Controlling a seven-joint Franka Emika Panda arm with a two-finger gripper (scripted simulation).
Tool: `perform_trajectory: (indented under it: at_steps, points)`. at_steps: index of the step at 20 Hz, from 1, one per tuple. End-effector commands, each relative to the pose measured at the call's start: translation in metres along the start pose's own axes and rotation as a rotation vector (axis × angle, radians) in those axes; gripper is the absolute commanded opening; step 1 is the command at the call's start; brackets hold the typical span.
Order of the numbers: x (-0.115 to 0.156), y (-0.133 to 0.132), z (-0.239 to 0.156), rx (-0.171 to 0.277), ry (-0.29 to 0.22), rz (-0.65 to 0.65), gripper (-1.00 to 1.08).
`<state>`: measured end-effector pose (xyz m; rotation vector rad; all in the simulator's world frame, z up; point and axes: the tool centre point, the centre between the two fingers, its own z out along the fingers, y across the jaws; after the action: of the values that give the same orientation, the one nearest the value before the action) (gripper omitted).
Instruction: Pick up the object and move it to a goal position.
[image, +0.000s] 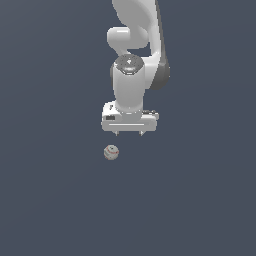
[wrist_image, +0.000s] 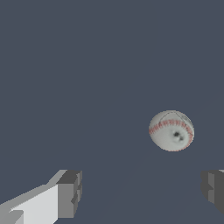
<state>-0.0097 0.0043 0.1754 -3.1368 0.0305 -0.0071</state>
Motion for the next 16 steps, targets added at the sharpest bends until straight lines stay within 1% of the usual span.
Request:
perform_trajectory:
  at_steps: [1, 10, 16]
  points:
    - [0.0, 0.0, 0.0, 0.0, 0.0, 0.0, 1.0]
    - [-0.0038, -0.0057, -0.0092, 0.024, -0.009, 0.04, 1.0]
    - [-0.0034, -0.0046, -0.0081, 0.023, -0.008, 0.035, 1.0]
